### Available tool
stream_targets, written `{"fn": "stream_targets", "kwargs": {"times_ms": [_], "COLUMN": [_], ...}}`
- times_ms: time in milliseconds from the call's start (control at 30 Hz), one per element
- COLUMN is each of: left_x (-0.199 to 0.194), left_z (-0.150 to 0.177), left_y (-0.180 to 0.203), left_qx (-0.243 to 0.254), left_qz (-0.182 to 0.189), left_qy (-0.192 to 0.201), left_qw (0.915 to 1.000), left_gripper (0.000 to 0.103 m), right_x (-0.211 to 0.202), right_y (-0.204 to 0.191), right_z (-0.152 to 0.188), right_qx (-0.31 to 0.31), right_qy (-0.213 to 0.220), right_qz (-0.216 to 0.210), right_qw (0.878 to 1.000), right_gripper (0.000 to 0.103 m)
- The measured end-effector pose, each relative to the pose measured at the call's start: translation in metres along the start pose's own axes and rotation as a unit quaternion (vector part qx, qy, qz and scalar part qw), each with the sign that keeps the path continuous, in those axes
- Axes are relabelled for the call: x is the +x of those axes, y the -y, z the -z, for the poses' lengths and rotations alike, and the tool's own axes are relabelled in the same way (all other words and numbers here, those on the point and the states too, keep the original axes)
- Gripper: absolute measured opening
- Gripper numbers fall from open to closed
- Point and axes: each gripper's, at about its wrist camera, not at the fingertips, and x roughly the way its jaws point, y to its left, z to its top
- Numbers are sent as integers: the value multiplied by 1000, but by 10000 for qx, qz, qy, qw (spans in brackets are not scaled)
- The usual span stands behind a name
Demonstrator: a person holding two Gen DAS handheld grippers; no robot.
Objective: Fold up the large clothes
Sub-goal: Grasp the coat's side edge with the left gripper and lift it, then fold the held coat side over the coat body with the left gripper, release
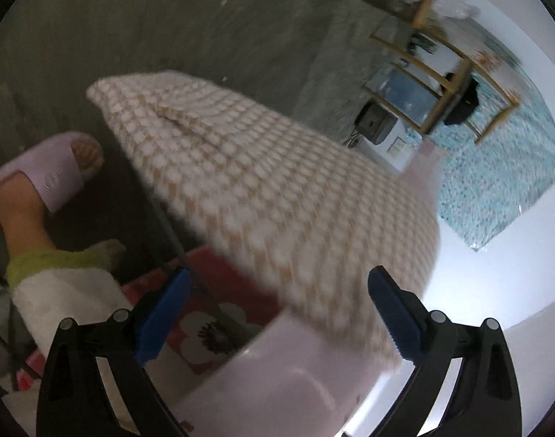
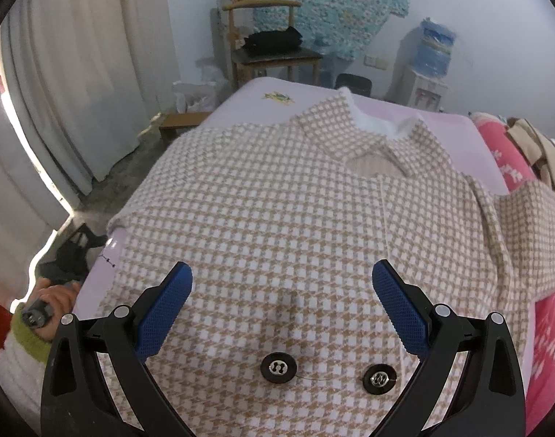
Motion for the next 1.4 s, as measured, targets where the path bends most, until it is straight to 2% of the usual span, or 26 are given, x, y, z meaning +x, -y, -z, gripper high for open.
{"fn": "stream_targets", "kwargs": {"times_ms": [67,167,233,267,300,333,400,433,533,600,633,667,700,767,800,900,933,967,1000,1033,1100,1167,1267,1300,1333,1400], "left_x": [8,10,9,8,4,-1,-17,-32,-60,-72,-77,-80,-79,-65,-52,-15,7,20,42,57,86,115,149,154,162,160], "left_z": [-13,-26,-30,-32,-32,-32,-27,-17,19,53,79,115,135,209,252,334,368,383,406,416,427,421,397,391,383,378], "left_y": [-2,0,2,3,5,9,24,45,104,146,172,201,215,251,265,275,270,265,253,242,217,187,140,131,121,109], "left_qx": [-102,-185,-194,-170,-132,-55,340,797,1966,2696,3153,3730,4048,5107,5677,6689,7112,7312,7594,7726,7851,7841,7658,7617,7558,7499], "left_qz": [-13,-36,-132,-192,-279,-384,-629,-919,-1517,-1675,-1783,-1870,-1898,-1977,-1919,-1794,-1807,-1831,-1897,-1978,-2215,-2527,-3092,-3243,-3452,-3524], "left_qy": [21,127,210,268,372,532,964,1407,2358,2844,3139,3430,3558,3776,3718,3291,3015,2844,2520,2270,1740,1266,659,633,629,559], "left_qw": [9999,9997,9995,9993,9988,9978,9928,9826,9395,9046,8776,8416,8207,7467,7090,6420,6088,5924,5691,5590,5517,5525,5601,5573,5529,5571], "left_gripper": [91,72,47,41,25,17,11,10,8,8,8,8,8,8,8,8,8,8,8,8,10,13,36,45,49,56], "right_x": [-2,-5,-8,-9,-11,-13,-18,-19,-28,-33,-37,-40,-44,-48,-51,-58,-62,-63,-65,-68,-71,-72,-67,-64,-60,-56], "right_y": [2,8,13,16,18,20,24,26,32,36,40,43,48,54,57,67,70,73,76,80,87,96,109,112,115,118], "right_z": [2,4,5,5,5,6,7,7,9,10,12,13,15,19,21,28,32,35,38,42,49,57,65,67,70,74], "right_qx": [39,117,178,204,223,252,284,285,280,309,355,391,444,522,561,715,792,849,904,972,1078,1220,1338,1361,1386,1412], "right_qy": [-3,-4,35,57,75,104,160,182,298,353,384,406,430,457,469,509,521,530,546,574,600,562,386,319,232,157], "right_qz": [75,187,277,309,334,376,438,459,529,561,586,609,657,742,791,939,966,976,990,1016,1041,1014,917,902,879,856], "right_qw": [10000,9998,9995,9993,9992,9989,9985,9984,9978,9973,9969,9965,9959,9948,9942,9917,9908,9902,9895,9884,9869,9857,9860,9861,9862,9861], "right_gripper": [95,95,95,95,95,95,95,95,95,95,95,95,95,95,95,95,95,95,95,95,95,95,95,95,95,95]}}
